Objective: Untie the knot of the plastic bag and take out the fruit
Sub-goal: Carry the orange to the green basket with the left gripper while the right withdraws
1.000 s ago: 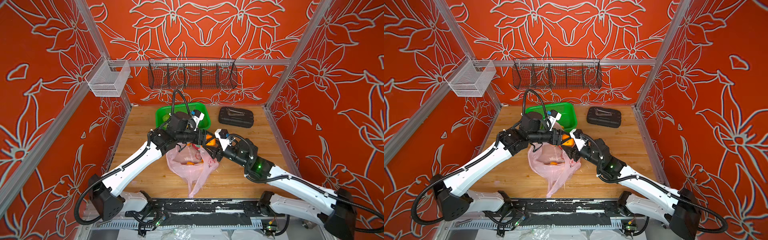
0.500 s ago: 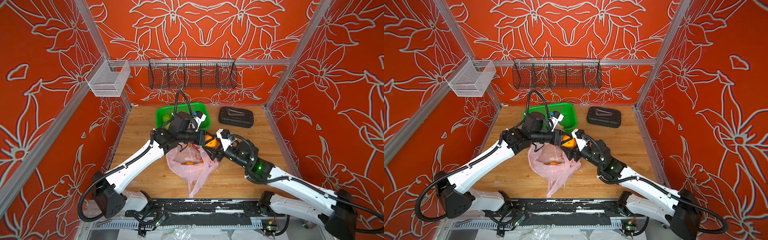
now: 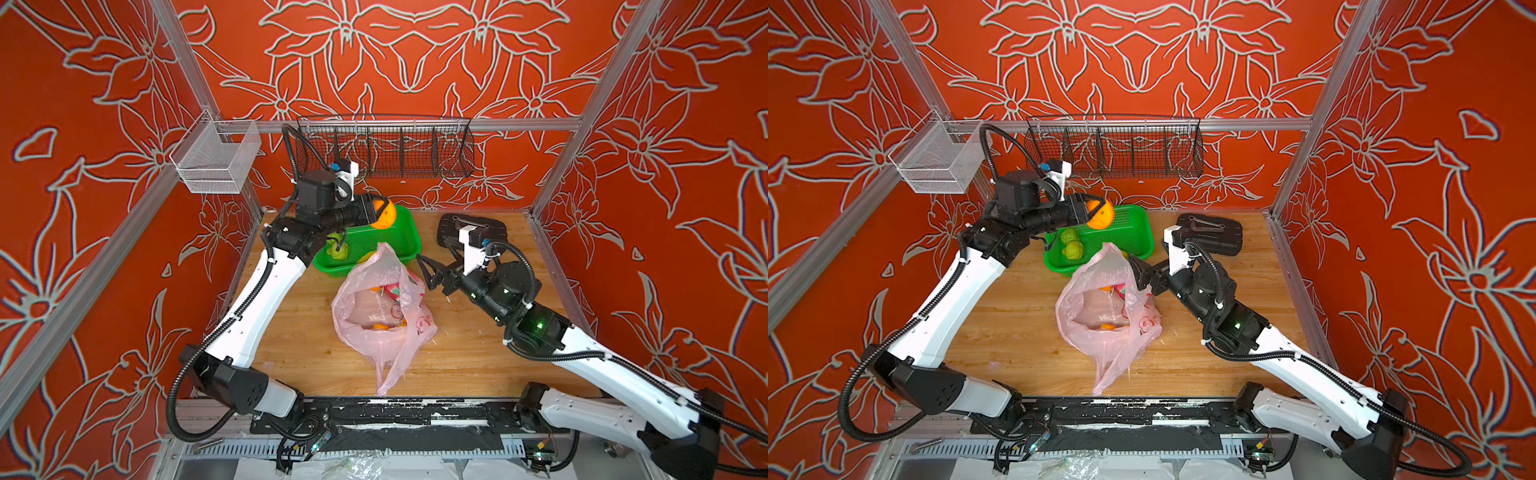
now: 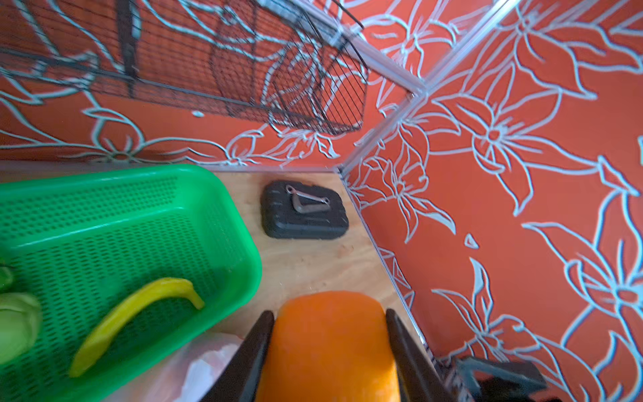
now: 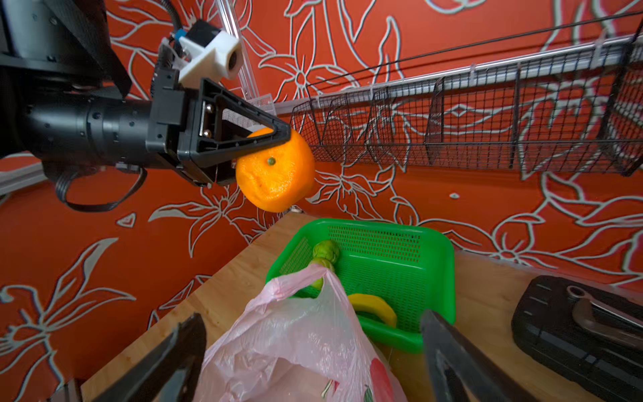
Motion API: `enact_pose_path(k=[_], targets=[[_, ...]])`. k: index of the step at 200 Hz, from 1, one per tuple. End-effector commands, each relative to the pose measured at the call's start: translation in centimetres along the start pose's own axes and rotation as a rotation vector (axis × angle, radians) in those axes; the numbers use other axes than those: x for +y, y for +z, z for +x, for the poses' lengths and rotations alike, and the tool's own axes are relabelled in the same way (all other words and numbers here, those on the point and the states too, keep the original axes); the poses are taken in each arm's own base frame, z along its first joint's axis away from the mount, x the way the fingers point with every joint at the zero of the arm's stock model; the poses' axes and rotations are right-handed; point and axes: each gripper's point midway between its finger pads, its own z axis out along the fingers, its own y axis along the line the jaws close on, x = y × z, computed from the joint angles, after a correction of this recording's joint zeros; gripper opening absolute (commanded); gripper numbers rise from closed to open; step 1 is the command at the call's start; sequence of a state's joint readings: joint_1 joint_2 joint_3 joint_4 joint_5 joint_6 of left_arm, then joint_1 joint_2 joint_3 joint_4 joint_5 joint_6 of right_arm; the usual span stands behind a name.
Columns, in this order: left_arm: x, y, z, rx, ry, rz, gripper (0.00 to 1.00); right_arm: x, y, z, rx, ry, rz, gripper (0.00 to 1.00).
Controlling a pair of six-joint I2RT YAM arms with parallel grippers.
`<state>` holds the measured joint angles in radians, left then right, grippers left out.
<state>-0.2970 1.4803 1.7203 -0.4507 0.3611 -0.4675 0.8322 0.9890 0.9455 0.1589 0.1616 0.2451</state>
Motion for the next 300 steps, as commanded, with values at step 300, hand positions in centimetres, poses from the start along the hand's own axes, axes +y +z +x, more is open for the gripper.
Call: enact_pose_path(k=[300], targets=[[34.7,17.4,7.8,0.03,-0.534,-0.509,0.38,-3.8,2.8,2.8,0.158,0.072,0.217,0.97]])
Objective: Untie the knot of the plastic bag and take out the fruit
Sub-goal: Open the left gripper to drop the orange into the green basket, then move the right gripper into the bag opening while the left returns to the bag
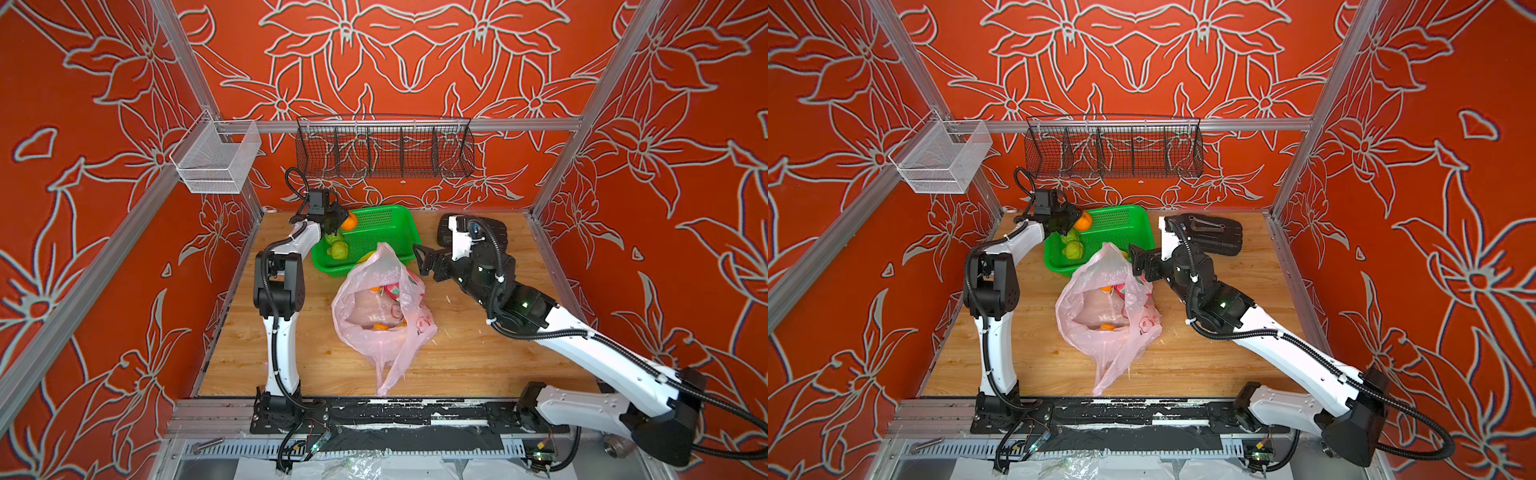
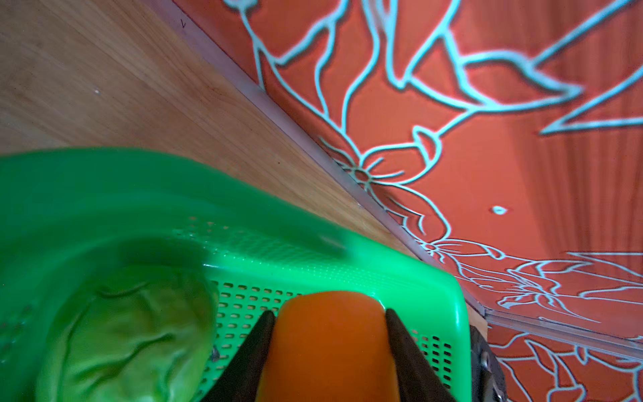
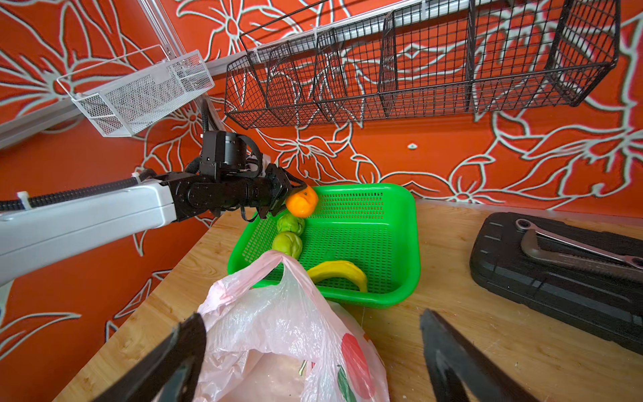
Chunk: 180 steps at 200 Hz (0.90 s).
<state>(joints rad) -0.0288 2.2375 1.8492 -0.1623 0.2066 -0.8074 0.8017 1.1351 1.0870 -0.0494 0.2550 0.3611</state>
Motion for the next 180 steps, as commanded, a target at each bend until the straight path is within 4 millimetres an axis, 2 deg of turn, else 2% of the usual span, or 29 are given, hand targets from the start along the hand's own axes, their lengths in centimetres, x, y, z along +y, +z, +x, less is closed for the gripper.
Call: enact_pose_path(k=[1,55,83,106,133,155,180], targets=[[0.8,1.4,1.8,0.048,0.026,-0.03,0.38,-0.9,0.1,0.0,-0.002,0.01,0.038,0.97],[1.3,2.7,3.4,0.085,0.092,-0.067,0.56,-1.4,0.1,0.5,0.004,0.022,0.05,0.97],[0.6,2.2,3.1,0.085,0.112,-0.067,0.66,-1.6,-0.1,0.4,-0.002,0.031,0.052,0.97],[0.2,1.1,2.6,0.088,0.127,-0.095,0.67,-1.5,-0.3,0.2,-0.008,0.035,0.042,0.97],[-1.9,-1.9,1.7,0.067,0.159,-0.067,0.67,-0.8,-0.4,-0.1,-0.004,0.024,0.01,0.97],[-4.1,-5.8,0.8,0.035,0.189,-0.027,0.67,0.0,0.0,0.2,0.03,0.012,-0.023,0.97],[-6.5,-10.8,0.9,0.023,0.219,0.036,0.67,1.1,0.8,1.0,0.088,-0.004,-0.064,0.97]])
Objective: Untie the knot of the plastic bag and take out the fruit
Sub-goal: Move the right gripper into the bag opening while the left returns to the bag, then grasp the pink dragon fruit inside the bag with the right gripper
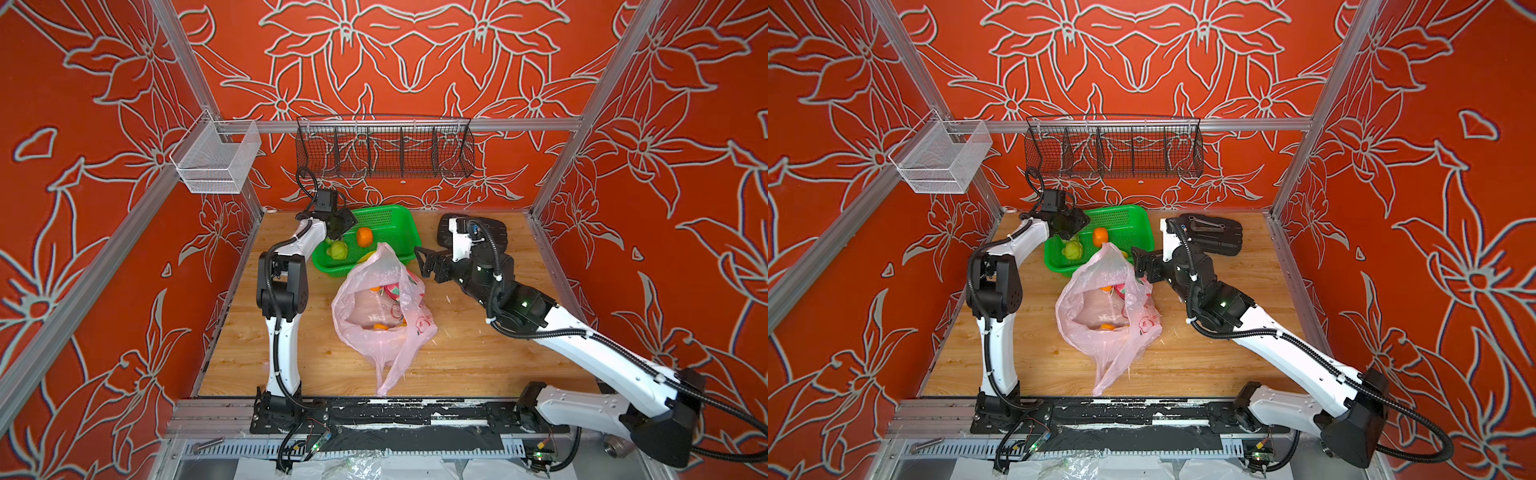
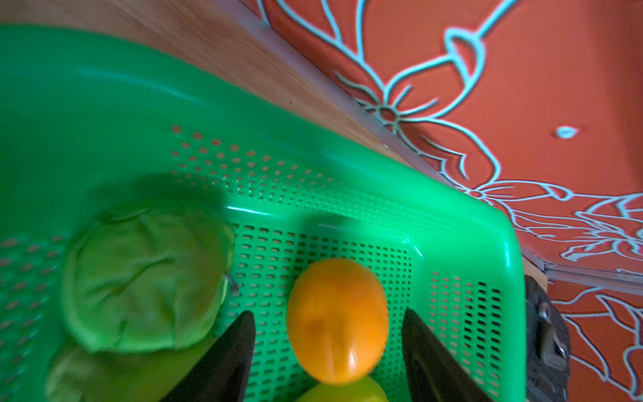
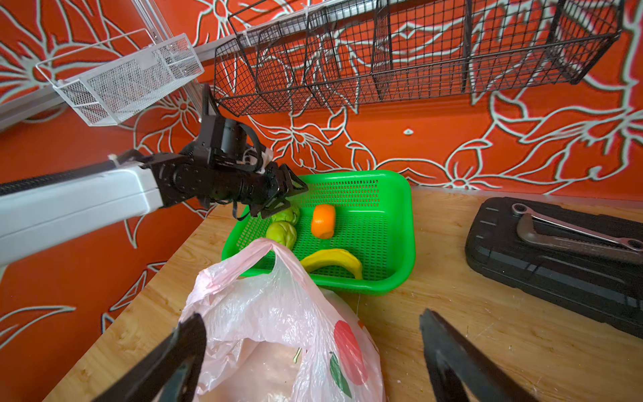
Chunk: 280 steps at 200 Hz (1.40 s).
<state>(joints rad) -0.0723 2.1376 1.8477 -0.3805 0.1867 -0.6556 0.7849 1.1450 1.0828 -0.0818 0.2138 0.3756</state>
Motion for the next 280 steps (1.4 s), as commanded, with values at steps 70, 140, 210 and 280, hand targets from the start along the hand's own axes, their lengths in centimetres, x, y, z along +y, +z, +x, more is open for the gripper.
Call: enact_pose_path(k=[70,140,210,280], targets=[[-8.1,-20.5,3.0,-0.103,0.282,0.299,0.67,4.1,3.6,3.8,0.249,-0.025,-0.158,0.87],[-5.2,-22.8,11.6,0.078,0.5,0.274,0.75,6.4,6.1,11.2,0.46,0.032,-0.193,0.74],[-3.1,-19.3,18.0,0.301,0.465,0.325,0.98,4.7,7.5,19.7,0.699,0.043,-0.047,0.7],[-1.9,-15.1,20.5,0.406,0.437,0.246,0.83,-4.0,5.2,20.0,0.691,-0.22,0.344,0.76]])
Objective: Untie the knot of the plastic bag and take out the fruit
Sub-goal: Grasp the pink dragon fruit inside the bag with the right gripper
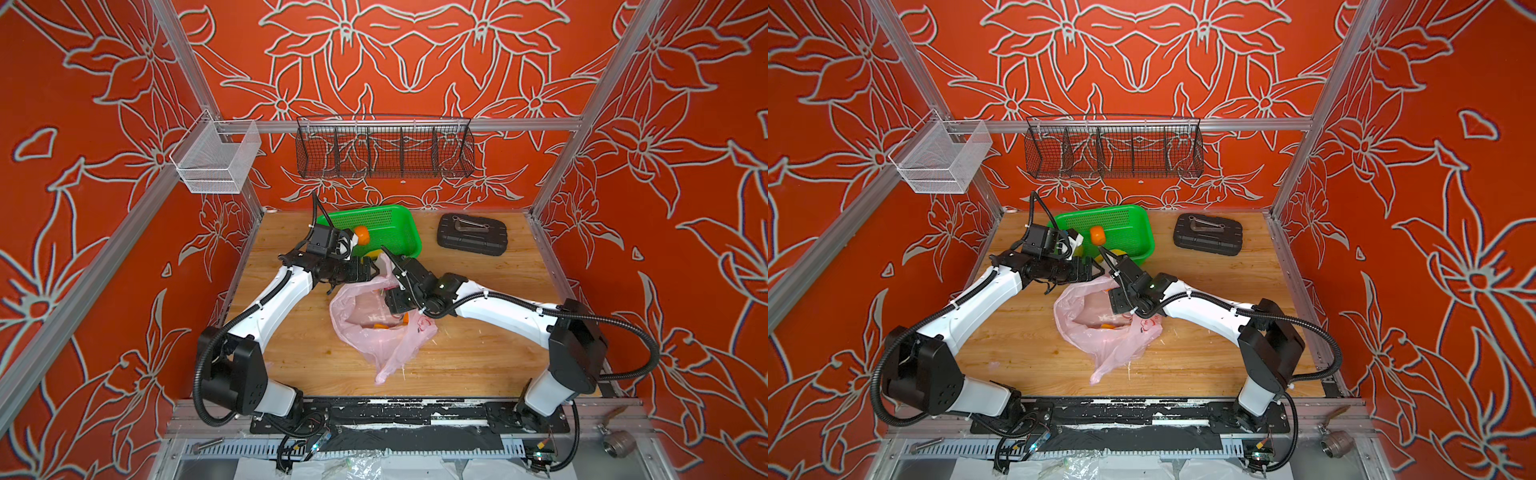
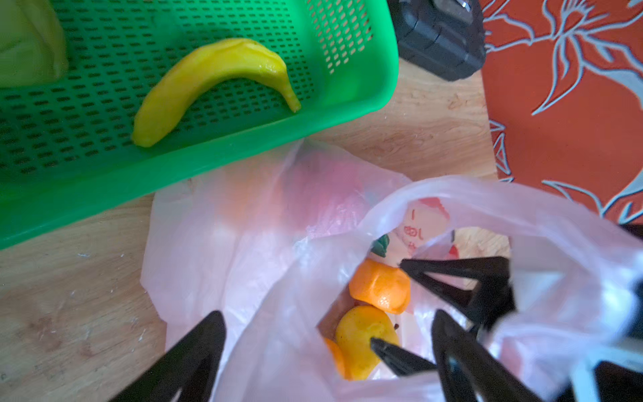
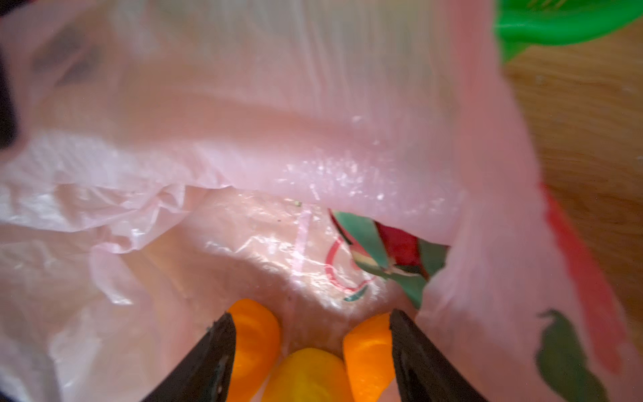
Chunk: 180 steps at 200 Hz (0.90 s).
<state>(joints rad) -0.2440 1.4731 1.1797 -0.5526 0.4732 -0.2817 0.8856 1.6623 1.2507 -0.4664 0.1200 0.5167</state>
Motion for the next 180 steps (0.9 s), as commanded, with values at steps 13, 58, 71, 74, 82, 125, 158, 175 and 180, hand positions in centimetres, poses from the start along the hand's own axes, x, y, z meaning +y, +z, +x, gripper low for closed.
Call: enact_pose_path(k=[13,58,71,74,82,125,158,175,180], targets=[[-0.5,1.4,0.4,0.032,0.004,0.014,0.76,-5.8,-1.3,0.6,-0.015,-0.098,0.3,0.8],[-0.8,1.9,0.1,0.046,-0.01,0.014,0.3,-3.5,-0.6,-0.2,-0.035,-0.199,0.174,0.81],[-1.0,1.7,-0.3,0.037,-0.006,0.015,0.12,-2.4,-0.3,-0.2,-0.05,-0.228,0.105,0.82],[-1.0,1.7,-0.4,0.035,-0.007,0.015,0.1,-2.1,-0.3,-0.4,-0.06,-0.235,0.09,0.82],[-1.2,1.5,-0.8,0.025,-0.005,0.016,0.04,-1.7,-0.1,-0.4,-0.068,-0.251,0.067,0.82],[-2.4,0.7,-3.4,-0.056,-0.045,0.036,0.0,-0.7,0.6,-1.1,-0.096,-0.274,0.028,0.82],[-3.2,1.0,-4.2,-0.065,-0.097,0.083,0.0,-1.5,1.9,-2.3,-0.128,-0.228,0.104,0.9],[-2.7,0.9,-4.3,-0.074,-0.108,0.051,0.0,-1.7,2.7,-2.9,-0.162,-0.206,0.117,0.96],[-2.6,0.8,-4.3,-0.078,-0.108,0.045,0.0,-1.5,3.1,-2.9,-0.169,-0.204,0.105,0.97]])
